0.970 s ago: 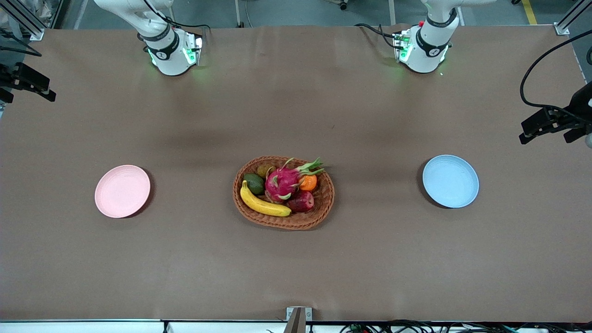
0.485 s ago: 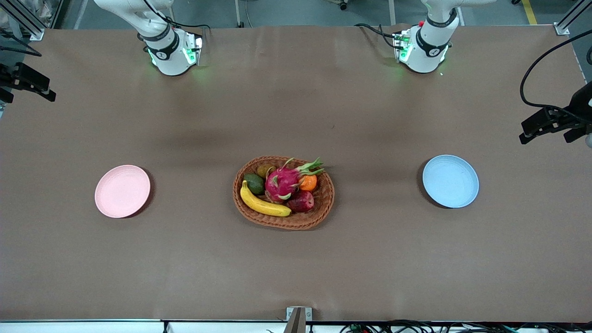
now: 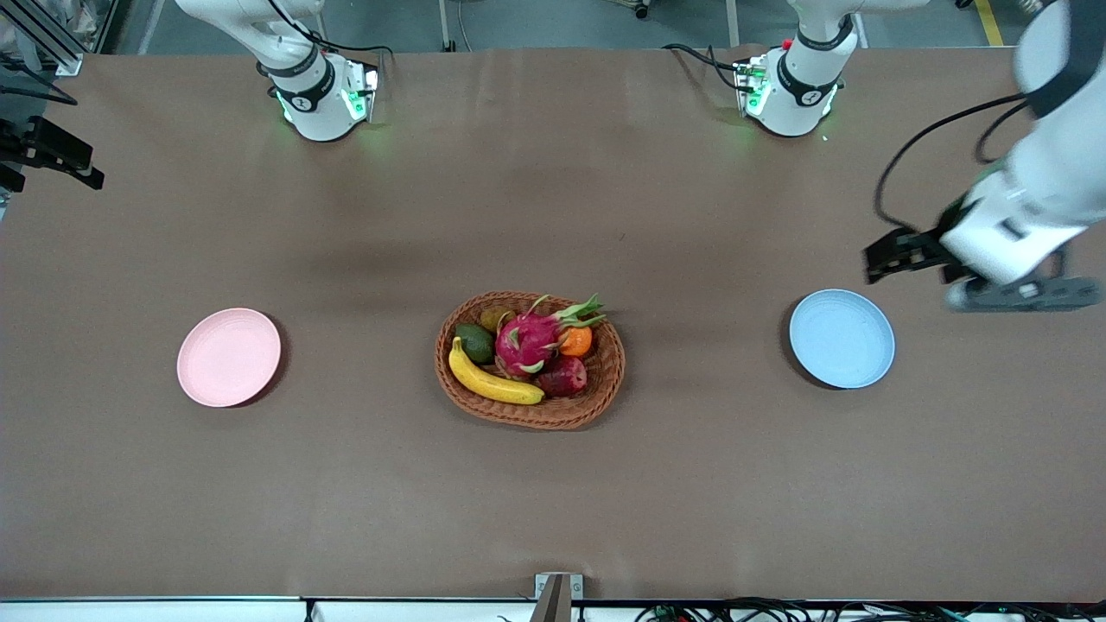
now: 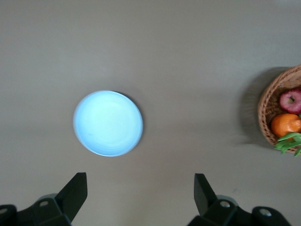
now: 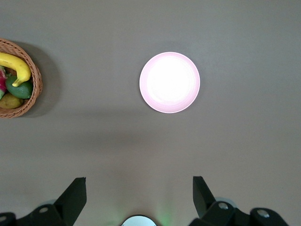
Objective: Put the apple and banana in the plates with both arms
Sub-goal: 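Reach the left gripper over the basket toward the red apple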
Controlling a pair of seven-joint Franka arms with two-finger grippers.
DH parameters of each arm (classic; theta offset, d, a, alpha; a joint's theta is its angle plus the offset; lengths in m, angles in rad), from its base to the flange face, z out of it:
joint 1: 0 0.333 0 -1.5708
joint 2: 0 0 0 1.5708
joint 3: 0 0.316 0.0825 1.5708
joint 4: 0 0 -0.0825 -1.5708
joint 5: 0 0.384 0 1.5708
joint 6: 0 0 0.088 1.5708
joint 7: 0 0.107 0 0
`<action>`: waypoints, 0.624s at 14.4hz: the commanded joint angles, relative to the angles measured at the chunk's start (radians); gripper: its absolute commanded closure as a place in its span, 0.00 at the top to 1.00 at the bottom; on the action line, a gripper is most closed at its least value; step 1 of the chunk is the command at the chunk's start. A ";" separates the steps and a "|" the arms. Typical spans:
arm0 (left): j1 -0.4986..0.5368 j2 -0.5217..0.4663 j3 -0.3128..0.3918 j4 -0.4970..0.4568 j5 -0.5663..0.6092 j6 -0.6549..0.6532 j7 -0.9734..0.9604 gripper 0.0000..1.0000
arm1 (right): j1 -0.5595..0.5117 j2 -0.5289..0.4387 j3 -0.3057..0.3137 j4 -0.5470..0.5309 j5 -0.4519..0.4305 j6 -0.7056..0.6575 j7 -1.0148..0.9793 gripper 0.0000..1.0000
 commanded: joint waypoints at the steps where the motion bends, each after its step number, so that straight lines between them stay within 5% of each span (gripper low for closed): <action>1: -0.084 0.110 -0.004 0.023 -0.010 0.047 -0.126 1.00 | -0.009 -0.015 0.008 -0.005 -0.004 -0.007 -0.001 1.00; 9: -0.326 0.418 -0.007 0.070 -0.045 0.452 -0.538 1.00 | -0.008 -0.012 0.011 -0.005 -0.006 -0.007 -0.005 1.00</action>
